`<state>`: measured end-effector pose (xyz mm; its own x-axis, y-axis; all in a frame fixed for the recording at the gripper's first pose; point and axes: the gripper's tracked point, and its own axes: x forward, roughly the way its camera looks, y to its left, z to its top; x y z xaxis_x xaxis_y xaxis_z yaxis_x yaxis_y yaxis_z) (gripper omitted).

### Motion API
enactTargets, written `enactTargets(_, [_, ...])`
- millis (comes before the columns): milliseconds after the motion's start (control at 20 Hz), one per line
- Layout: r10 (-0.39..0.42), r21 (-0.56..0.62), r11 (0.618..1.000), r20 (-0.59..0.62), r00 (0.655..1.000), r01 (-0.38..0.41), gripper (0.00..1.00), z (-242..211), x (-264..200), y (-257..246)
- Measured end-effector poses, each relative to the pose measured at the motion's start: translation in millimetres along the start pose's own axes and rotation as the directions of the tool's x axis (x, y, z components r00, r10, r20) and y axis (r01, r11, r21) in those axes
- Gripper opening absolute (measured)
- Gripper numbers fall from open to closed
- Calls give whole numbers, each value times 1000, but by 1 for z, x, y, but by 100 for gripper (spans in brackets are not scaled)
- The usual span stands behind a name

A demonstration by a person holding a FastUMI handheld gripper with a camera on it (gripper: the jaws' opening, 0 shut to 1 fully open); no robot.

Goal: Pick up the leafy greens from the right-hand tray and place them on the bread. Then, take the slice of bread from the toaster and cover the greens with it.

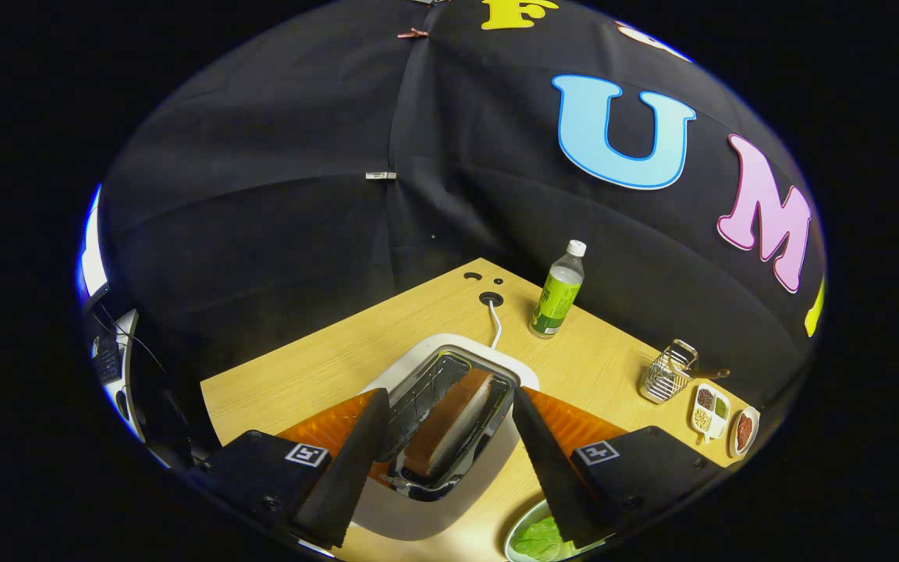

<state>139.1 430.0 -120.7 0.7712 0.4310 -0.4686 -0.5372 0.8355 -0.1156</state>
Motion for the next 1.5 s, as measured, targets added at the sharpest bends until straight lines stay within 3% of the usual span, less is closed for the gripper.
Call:
enactTargets(50, [-2,0,1000,-9,1000,2,97,-2,4,1])
enactTargets(200, [-19,-12,1000,-23,1000,19,79,-5,12,1])
enactTargets(450, [-81,-24,997,-32,996,80,39,-6,13,-11])
enactTargets(500, [-81,2,997,-44,996,81,27,-8,12,-9])
enactTargets(600, [-94,41,994,-57,994,96,20,-7,11,-12])
enactTargets(800, [-69,75,995,-47,997,72,15,1,7,-9])
enactTargets(1050, [-57,126,991,29,998,53,14,39,-21,-17])
enactTargets(1300, [-75,220,974,99,992,51,14,72,-52,-52])
enactTargets(1500, [-102,248,966,122,987,70,14,68,-73,-91])
